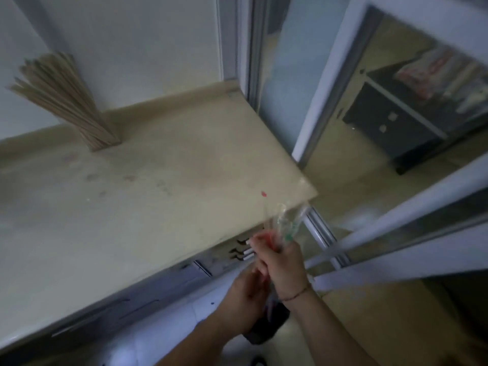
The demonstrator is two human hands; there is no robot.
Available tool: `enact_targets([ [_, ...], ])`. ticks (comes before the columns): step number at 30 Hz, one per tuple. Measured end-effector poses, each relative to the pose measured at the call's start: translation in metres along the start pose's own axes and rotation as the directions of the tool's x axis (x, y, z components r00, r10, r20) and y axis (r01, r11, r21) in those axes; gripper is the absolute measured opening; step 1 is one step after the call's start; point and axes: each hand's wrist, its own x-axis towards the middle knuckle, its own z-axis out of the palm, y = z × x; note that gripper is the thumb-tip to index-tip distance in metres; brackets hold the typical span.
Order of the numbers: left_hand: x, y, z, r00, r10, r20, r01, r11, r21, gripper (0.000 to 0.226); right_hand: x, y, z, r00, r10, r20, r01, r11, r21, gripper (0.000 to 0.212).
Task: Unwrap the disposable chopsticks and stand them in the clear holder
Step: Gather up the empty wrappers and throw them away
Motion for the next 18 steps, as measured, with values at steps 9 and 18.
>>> enact_targets([
  [9,0.026,-0.071,0.022,0.921,-0.266,0.284,0.251,0.964,0.088,0.033,-0.009,0.078,-0.056,0.988,-0.026,-0.149,0.03,0.999,0.023,0.035],
  [18,0.066,-0.174,0.051,0.886,-0.223,0.408,0.103,0.95,0.295,0.017,-0.006,0.166,-0.128,0.991,-0.01,-0.131,-0.05,0.894,-0.445,0.015],
])
